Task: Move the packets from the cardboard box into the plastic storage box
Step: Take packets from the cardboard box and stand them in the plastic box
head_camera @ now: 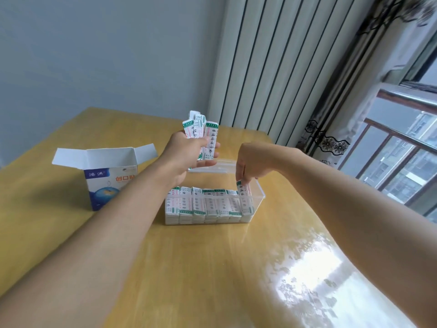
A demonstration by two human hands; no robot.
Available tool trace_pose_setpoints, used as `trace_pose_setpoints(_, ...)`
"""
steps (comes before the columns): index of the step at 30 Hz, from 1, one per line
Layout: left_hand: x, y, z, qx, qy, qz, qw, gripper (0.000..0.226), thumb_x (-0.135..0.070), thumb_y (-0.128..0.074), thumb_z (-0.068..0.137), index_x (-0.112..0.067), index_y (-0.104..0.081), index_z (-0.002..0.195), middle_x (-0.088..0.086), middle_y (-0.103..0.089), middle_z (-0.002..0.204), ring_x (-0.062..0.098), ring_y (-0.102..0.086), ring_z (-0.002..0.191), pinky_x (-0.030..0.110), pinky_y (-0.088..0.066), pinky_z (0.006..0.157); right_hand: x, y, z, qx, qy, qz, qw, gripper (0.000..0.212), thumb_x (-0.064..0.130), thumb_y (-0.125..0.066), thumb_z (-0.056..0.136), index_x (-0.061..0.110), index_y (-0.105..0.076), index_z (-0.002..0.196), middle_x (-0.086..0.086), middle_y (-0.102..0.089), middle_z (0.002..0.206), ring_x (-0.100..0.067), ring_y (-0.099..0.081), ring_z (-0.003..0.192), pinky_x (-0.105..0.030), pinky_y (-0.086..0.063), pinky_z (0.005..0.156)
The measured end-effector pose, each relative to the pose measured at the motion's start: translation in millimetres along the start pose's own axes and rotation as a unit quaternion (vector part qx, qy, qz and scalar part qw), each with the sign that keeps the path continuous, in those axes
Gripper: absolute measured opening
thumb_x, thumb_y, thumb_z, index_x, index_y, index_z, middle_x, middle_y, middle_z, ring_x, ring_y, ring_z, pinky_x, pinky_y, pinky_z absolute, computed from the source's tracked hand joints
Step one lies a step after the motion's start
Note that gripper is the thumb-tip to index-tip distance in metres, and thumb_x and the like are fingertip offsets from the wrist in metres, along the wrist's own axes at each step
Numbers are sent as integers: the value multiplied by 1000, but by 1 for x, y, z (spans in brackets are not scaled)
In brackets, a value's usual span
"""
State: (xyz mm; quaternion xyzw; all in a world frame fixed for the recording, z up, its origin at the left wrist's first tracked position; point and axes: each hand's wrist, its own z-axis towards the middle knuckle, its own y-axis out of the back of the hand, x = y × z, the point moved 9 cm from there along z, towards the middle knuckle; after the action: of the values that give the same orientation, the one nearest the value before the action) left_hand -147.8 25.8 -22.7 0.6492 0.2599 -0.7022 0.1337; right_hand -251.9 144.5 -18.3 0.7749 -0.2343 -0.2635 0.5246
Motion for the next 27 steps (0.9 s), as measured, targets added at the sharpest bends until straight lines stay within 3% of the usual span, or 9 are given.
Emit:
trace_pose_setpoints(3,-1,0,-1,3,1,-2,1000,24,-8,-55,103,-7,-63,126,11,-76,101,23,-75,86,33,-64,67,3,-6,4,7,-12,-46,999,22,29,-79,87,29,-79,108,9,-75,87,-4,-64,74,-25,-51,68)
trace_pose_setpoints(6,-1,-1,-1,7,1,-5,1000,21,-7,-54,103,-10,-63,122,11,-76,101,23,-75,86,34,-64,68,6,-9,8,-3,-22,-77,997,24,32,-80,86,28,-78,109,6,-76,93,-14,-68,90,-28,-52,64)
trace_pose_setpoints(11,1,-2,0,8,4,-2,1000,19,-9,-54,103,-13,-63,120,10,-76,101,25,-76,91,35,-64,69,12,-11,4,-2,-28,-75,997,32,32,-83,83,24,-74,113,8,-67,65,-12,-71,84,-27,-48,59)
trace_pose_setpoints(13,0,-2,-1,11,4,0,1000,16,-9,-54,103,-15,-63,115,9,-76,101,26,-76,92,34,-64,69,14,-9,3,-17,-29,-80,996,35,32,-84,82,25,-73,114,9,-68,71,-12,-71,83,-27,-46,56)
trace_pose_setpoints(18,1,-5,-3,16,6,3,1000,14,-9,-54,103,-18,-62,111,9,-76,100,25,-76,90,34,-65,69,24,-7,1,-49,-13,-111,993,41,26,-83,83,23,-68,121,4,-70,105,-20,-65,97,-31,-48,67)
trace_pose_setpoints(24,2,-5,-3,19,8,5,1000,13,-10,-54,103,-20,-63,106,9,-77,101,25,-76,90,34,-65,70,35,-14,-1,-18,5,-149,989,45,15,-80,85,21,-65,126,5,-61,88,-20,-65,96,-31,-48,73)
trace_pose_setpoints(27,2,-4,-3,19,9,5,1000,14,-10,-54,104,-21,-63,103,9,-77,101,25,-76,91,34,-65,71,38,-14,0,-14,10,-161,987,47,13,-81,83,22,-65,127,4,-63,94,-21,-64,99,-32,-47,76)
